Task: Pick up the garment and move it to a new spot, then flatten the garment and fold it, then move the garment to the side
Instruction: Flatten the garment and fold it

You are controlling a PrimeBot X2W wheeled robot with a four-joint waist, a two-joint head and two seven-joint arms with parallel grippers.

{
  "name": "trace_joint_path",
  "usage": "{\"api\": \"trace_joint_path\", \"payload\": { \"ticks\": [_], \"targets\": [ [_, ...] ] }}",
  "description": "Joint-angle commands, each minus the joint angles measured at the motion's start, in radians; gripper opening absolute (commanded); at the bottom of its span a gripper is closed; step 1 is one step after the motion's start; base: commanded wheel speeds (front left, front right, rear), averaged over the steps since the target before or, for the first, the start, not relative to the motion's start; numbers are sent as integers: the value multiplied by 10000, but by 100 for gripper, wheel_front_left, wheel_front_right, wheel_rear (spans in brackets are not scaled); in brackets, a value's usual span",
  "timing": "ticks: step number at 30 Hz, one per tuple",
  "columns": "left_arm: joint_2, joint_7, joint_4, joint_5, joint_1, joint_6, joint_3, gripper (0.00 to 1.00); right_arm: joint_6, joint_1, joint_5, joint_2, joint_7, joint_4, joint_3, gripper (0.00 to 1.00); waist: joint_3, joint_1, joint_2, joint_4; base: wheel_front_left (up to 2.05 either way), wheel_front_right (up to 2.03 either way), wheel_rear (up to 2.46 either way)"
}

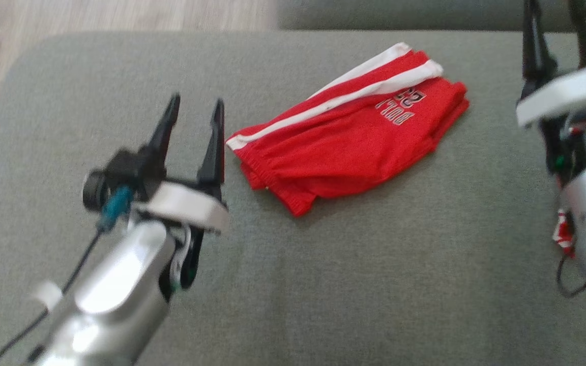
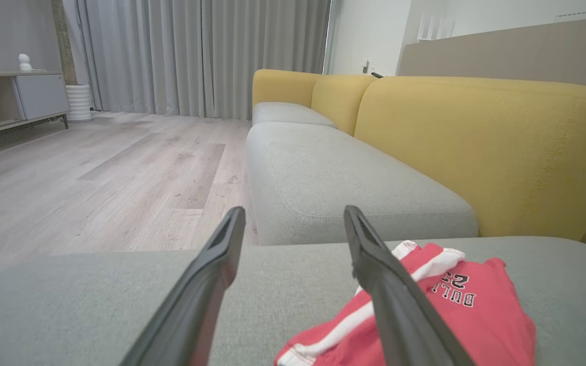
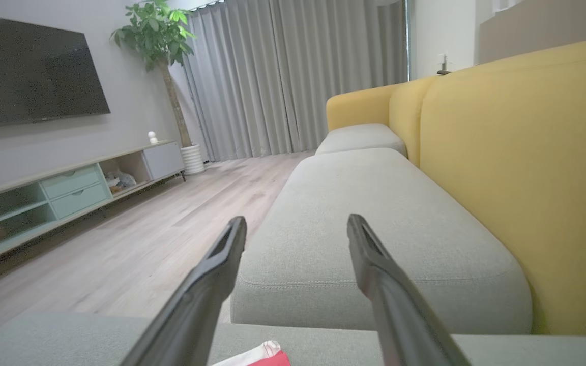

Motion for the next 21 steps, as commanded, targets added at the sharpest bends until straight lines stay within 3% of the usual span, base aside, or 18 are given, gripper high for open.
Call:
{"api": "trace_joint_path", "payload": {
  "ticks": [1,11,16,21],
  "targets": [
    [326,-93,-350,176,127,114,568,100,-7,501,-211,232,-102,-645,-280,100,-419,2,0,-269,0,0,0],
    [151,-94,-690,1224,2720,4,1531,100,-7,4796,-1923,2170,30,-3057,-2236,100,-1331,2,0,-676,0,0,0],
    [-117,-94,-813,1585,3576,-125,1993,100,-7,6096,-2335,2529,207,-3769,-2442,100,-1521,2,0,-764,0,0,0],
    [-490,-94,-906,2065,4180,-375,2551,100,-7,6943,-2014,2614,378,-4465,-2474,100,-1554,2,0,-795,0,0,0]
  ]
}}
